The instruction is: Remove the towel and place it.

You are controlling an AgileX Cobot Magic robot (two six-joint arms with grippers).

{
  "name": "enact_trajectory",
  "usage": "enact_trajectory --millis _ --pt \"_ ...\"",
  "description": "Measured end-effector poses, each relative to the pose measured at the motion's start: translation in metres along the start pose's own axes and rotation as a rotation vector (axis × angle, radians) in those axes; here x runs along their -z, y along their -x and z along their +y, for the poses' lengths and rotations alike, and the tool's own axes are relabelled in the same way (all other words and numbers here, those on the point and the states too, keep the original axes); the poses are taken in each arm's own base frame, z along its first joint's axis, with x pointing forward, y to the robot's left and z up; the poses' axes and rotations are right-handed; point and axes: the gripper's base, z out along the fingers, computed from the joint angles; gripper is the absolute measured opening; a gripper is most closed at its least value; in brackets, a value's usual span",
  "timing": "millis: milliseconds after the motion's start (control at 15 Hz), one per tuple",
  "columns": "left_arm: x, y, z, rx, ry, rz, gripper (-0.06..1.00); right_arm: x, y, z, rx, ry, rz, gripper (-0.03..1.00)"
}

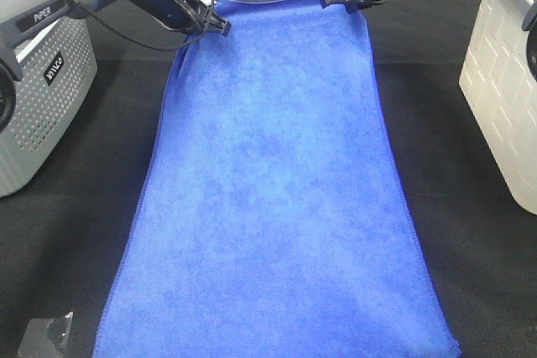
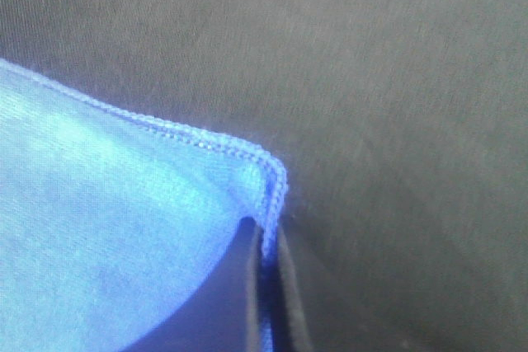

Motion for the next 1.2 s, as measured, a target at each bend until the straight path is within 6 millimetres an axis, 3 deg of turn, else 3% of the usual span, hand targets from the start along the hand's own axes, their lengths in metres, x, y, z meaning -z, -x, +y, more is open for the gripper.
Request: enact_trajectory --millis 333,1000,1200 --pt "-0.002 0.0 0.002 -0.015 0.016 -0.024 0.02 -0.016 -0.011 0.002 0.0 -0.003 -0.005 0.0" --pt "-0.05 -0.047 -0.006 -0.015 0.016 -0.028 0.02 -0.057 -0.051 0.01 -0.008 0.009 0.059 0.0" --pt "-0.055 -0.052 -0.006 -0.015 0.018 -0.036 0.06 -0.061 -0.054 0.011 -0.015 0.01 0.051 0.09"
